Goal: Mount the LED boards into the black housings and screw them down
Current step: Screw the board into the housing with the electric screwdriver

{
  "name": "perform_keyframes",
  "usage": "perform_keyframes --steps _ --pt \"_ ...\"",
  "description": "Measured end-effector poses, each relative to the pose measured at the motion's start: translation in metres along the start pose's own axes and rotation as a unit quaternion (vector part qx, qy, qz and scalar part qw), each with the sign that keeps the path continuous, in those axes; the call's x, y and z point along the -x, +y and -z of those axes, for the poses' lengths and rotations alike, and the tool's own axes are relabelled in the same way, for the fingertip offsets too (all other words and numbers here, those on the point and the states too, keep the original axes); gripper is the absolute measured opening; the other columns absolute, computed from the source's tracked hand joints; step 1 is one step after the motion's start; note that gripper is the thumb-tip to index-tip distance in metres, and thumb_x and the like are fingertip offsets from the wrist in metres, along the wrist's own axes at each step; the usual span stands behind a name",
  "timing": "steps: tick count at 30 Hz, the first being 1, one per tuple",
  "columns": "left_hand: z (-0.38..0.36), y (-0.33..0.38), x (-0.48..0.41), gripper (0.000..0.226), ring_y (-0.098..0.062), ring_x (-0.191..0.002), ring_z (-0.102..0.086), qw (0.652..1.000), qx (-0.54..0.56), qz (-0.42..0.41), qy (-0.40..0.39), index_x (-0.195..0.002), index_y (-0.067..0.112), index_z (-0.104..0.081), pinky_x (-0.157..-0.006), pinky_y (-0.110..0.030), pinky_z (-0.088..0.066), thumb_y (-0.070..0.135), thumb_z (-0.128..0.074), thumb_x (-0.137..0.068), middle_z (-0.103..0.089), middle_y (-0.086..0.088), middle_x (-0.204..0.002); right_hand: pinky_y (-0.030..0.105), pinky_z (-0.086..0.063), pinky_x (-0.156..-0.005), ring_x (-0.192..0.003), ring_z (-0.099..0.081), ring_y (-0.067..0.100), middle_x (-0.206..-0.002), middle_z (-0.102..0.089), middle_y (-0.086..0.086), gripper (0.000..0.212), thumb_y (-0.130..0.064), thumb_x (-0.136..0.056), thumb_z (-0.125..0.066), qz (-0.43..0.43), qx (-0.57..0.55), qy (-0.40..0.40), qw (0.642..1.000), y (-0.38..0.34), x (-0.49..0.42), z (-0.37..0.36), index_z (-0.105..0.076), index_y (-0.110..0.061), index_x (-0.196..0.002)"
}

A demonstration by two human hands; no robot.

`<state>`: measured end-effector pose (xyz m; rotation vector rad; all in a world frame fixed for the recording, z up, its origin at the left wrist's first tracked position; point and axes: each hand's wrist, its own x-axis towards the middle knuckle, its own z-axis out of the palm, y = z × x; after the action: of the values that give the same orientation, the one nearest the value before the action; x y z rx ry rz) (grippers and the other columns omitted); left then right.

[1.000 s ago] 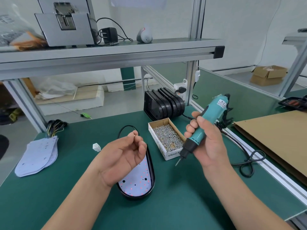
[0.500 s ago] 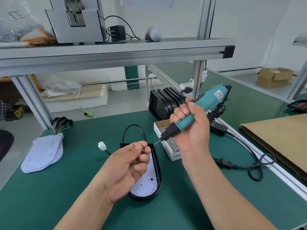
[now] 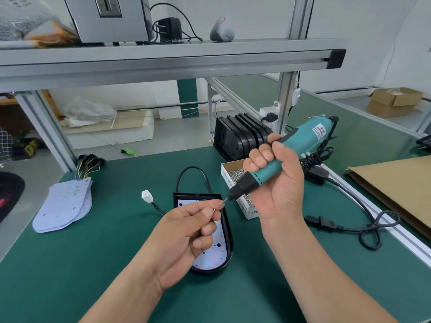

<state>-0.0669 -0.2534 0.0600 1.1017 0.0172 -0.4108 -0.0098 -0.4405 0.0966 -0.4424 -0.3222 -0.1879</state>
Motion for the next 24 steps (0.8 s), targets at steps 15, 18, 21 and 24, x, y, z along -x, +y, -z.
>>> perform_keyframes --steps 15,18,21,24 --pt "0.0022 -0.0025 0.0014 0.015 -0.014 -0.062 -0.046 0.998 -0.051 -0.041 -0.006 -0.108 0.002 -0.077 -0.049 -0.021 -0.039 -0.003 -0.073 -0.094 -0.069 -0.016 -0.092 0.024 -0.044 -0.058 -0.06 -0.045 0.01 -0.07 -0.049 -0.004 0.012 -0.01 -0.097 -0.053 -0.026 0.004 -0.009 1.0 0.0028 0.0018 0.0054 -0.062 -0.016 -0.101" --pt "0.0013 -0.0023 0.0019 0.026 -0.014 -0.061 -0.045 0.996 -0.073 -0.051 -0.008 -0.11 0.001 -0.074 -0.049 -0.021 -0.039 0.007 -0.076 -0.084 -0.07 -0.015 -0.091 0.023 -0.044 -0.057 -0.059 -0.045 0.01 -0.069 -0.048 -0.005 0.01 -0.011 -0.097 -0.053 -0.034 0.003 -0.005 0.999 0.0022 0.0026 0.0047 -0.062 -0.016 -0.1" --pt "0.0018 -0.0019 0.0019 0.019 -0.014 -0.06 -0.044 0.991 -0.113 -0.067 -0.005 -0.11 0.002 -0.074 -0.049 -0.02 -0.039 0.002 -0.075 -0.091 -0.071 -0.015 -0.091 0.023 -0.044 -0.056 -0.058 -0.045 0.01 -0.069 -0.048 -0.004 0.01 -0.01 -0.097 -0.053 -0.043 0.01 -0.001 0.999 0.0023 0.0037 0.0047 -0.061 -0.015 -0.1" --pt "0.0036 -0.0025 0.0009 0.017 -0.013 -0.06 -0.043 0.984 -0.154 -0.086 0.007 -0.108 0.004 -0.074 -0.049 -0.02 -0.038 -0.005 -0.064 -0.1 -0.073 -0.014 -0.091 0.023 -0.044 -0.055 -0.058 -0.045 0.01 -0.069 -0.048 -0.003 0.009 -0.011 -0.097 -0.054 -0.043 0.024 -0.003 0.999 0.003 0.0049 0.0048 -0.061 -0.014 -0.1"
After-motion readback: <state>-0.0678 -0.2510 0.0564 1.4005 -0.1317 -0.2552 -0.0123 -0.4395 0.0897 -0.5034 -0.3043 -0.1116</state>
